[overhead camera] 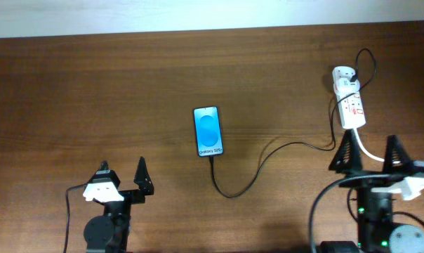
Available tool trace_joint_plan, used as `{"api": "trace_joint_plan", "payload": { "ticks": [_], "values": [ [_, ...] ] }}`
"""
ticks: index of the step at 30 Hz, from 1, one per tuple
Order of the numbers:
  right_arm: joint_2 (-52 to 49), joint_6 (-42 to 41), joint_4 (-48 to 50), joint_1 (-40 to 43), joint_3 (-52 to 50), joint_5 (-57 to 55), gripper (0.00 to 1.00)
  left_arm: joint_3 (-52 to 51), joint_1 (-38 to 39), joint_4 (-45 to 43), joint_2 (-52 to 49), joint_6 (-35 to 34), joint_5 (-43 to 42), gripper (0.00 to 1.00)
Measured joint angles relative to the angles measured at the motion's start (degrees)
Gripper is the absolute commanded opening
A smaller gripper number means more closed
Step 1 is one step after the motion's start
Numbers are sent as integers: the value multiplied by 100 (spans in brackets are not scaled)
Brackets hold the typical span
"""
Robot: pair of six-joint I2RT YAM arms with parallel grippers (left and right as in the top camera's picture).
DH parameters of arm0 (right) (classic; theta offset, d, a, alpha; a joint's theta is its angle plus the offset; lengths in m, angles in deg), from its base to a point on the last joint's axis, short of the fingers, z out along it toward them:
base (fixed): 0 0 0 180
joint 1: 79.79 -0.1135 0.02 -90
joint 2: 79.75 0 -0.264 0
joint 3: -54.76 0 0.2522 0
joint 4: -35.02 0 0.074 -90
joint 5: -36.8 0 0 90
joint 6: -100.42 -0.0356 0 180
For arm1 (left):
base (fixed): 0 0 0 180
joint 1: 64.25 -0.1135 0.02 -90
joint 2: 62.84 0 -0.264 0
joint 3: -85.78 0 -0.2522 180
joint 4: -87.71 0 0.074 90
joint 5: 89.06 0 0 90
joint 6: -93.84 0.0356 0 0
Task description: Plug charger to phone and switch on socket
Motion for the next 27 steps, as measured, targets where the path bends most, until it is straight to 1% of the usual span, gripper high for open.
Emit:
{"api": "trace_joint_plan", "payload": {
  "ticks": [4,7,9,11,13,14,18,27],
  "values": [
    [662,219,511,0,-1176,0,99,0,0,0,0,0,2,99],
    [739,560,1005,35,-2011,2,99,0,0,0,0,0,2,99],
    [739,883,986,57,-2299,31,99,0,0,0,0,0,2,99],
    [739,1495,758,59,-2406,177,99,0,0,0,0,2,2,99],
    [752,1757,614,59,-2404,225,99,0,0,2,0,0,0,99],
    [758,1947,164,59,-2406,264,99,0,0,0,0,0,0,99],
    [761,2155,31,59,-2406,328,99,0,0,2,0,0,2,99],
    [761,2194,31,59,-2406,330,99,0,0,0,0,0,2,99]
  ]
}}
